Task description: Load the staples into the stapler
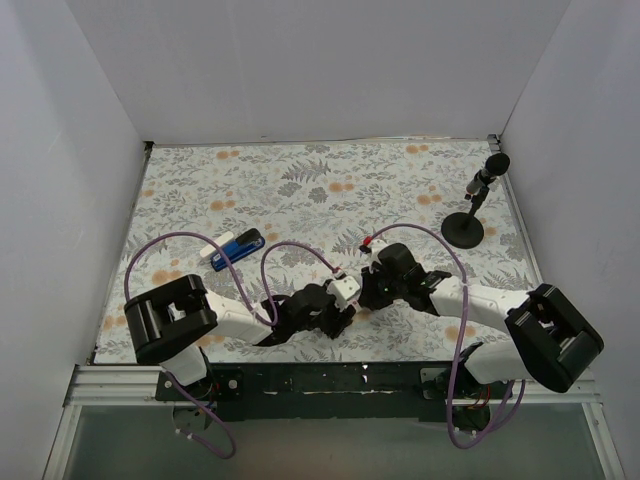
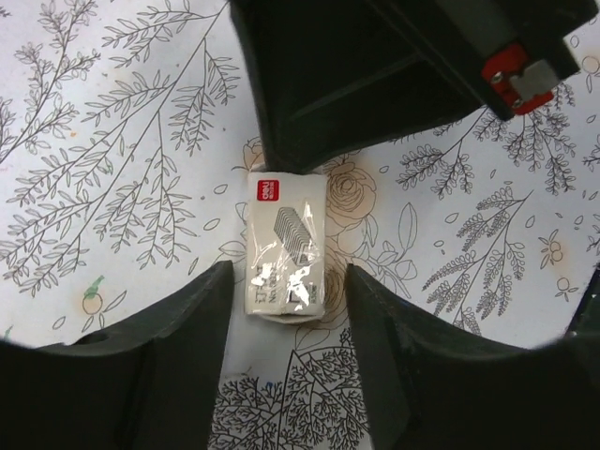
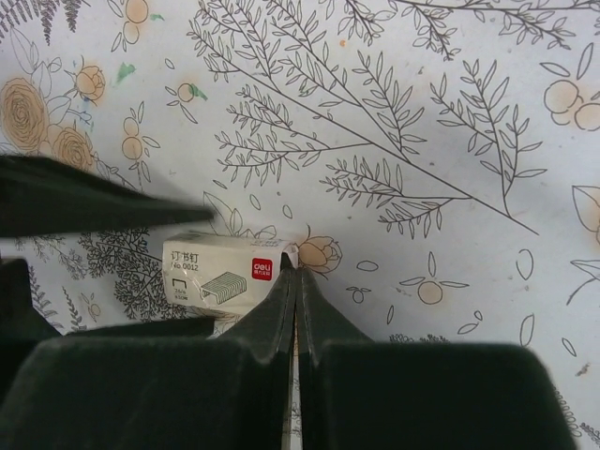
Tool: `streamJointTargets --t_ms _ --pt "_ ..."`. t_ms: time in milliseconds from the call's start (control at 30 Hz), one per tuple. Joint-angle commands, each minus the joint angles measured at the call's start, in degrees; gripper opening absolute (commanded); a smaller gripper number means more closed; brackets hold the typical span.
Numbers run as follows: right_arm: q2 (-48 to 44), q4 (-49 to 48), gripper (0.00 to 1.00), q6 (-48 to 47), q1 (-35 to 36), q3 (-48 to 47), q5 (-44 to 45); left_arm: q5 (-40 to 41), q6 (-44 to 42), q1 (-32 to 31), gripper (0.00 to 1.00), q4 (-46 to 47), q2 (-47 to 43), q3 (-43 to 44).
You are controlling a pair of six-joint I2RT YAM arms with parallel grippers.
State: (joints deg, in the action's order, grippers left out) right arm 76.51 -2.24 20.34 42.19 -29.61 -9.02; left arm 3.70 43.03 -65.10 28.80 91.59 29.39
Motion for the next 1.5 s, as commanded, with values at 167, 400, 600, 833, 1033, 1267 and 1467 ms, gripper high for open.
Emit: streamJointTargets --t_ms 167,400,600,833,1033,1267,1467 --pt "-5.8 4.7 0.01 2.6 0.5 -1.7 4.2 9.1 17.6 1.5 0.82 8.5 -13.6 -12.1" --pt "-10.0 4.8 0.01 8.9 0.5 -1.1 6.4 11.7 40.7 4.2 0.98 8.5 -24.3 -15.9" --pt "-12.7 2.8 0.01 13.0 0.5 0.0 6.2 13.4 63.7 6.6 0.85 6.0 -27.3 -17.9" --pt "-14.7 0.3 0.01 14.4 0.5 0.9 5.9 3.7 68.9 9.5 0.82 8.3 -22.3 -17.1" --pt "-14.6 -1.5 0.01 14.8 0.5 1.6 4.4 -1.6 68.2 9.8 0.92 15.7 -16.1 -14.9" --pt "-14.7 -2.2 0.01 15.0 0.5 1.7 3.5 -3.2 68.6 10.3 0.83 21.2 -9.8 -12.5" --pt "-15.0 -2.5 0.01 15.0 0.6 1.9 3.1 -3.6 67.7 10.3 0.61 23.9 -6.8 -11.0"
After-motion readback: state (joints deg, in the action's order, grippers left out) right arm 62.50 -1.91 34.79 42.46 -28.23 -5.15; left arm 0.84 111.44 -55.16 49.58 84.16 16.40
